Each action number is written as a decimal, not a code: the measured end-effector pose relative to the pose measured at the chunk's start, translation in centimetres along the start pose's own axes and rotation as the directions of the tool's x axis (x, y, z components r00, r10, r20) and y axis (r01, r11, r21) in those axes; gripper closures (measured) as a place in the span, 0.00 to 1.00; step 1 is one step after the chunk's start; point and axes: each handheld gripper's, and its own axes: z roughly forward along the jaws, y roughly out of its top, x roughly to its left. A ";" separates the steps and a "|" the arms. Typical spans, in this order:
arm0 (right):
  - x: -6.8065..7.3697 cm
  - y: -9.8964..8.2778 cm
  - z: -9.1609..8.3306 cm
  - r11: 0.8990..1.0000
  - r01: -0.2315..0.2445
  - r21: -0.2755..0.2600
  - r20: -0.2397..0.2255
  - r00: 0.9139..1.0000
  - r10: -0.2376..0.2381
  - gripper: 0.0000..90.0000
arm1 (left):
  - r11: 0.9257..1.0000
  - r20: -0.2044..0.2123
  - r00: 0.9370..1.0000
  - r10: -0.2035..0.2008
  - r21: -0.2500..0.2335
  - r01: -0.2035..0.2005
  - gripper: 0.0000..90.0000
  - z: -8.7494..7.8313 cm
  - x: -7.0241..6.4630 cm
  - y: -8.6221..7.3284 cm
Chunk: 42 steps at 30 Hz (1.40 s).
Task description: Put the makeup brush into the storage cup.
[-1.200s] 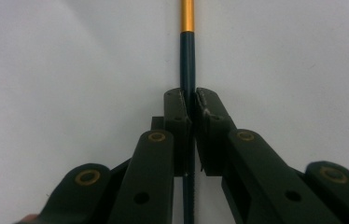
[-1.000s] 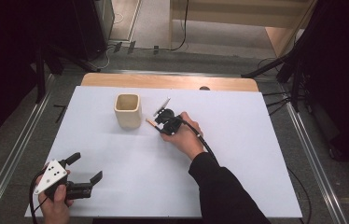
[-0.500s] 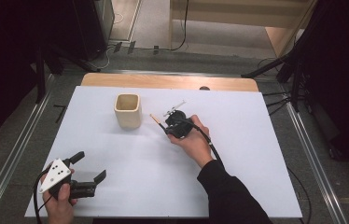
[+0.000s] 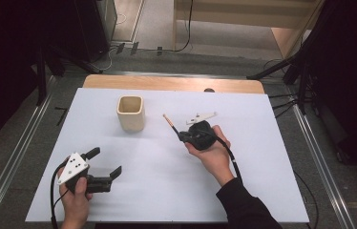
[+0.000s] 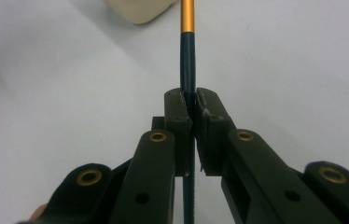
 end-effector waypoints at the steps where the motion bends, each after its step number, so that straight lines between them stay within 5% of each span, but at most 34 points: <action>1: 0.0 -0.2 -0.3 1.000 -0.004 -0.015 -0.010 1.000 0.004 0.95 | 1.000 0.003 1.000 0.002 0.001 -0.002 0.00 0.3 -0.1 0.2; 14: 0.6 -2.7 -4.1 0.993 -0.004 -0.119 0.001 1.000 0.004 0.95 | 1.000 0.066 0.998 0.015 0.014 -0.016 0.00 3.9 -2.3 1.7; 27: 1.1 -5.5 -6.5 0.961 -0.045 -0.272 -0.058 0.998 0.030 0.95 | 0.999 0.151 0.988 0.036 -0.009 -0.035 0.00 7.0 -4.8 4.0; 31: 1.4 -5.8 -6.7 0.956 -0.035 -0.290 -0.066 0.998 0.017 0.95 | 0.999 0.195 0.980 0.039 -0.019 -0.036 0.00 7.5 -5.3 4.5; 36: 2.1 -6.2 -6.5 0.949 -0.039 -0.314 -0.096 0.995 0.009 0.95 | 0.999 0.264 0.963 0.053 -0.024 -0.049 0.00 7.8 -6.0 4.9; 42: 2.8 -6.7 -6.0 0.939 -0.039 -0.342 -0.125 0.992 -0.004 0.95 | 0.999 0.334 0.943 -0.010 -0.029 0.021 0.00 7.8 -6.2 5.2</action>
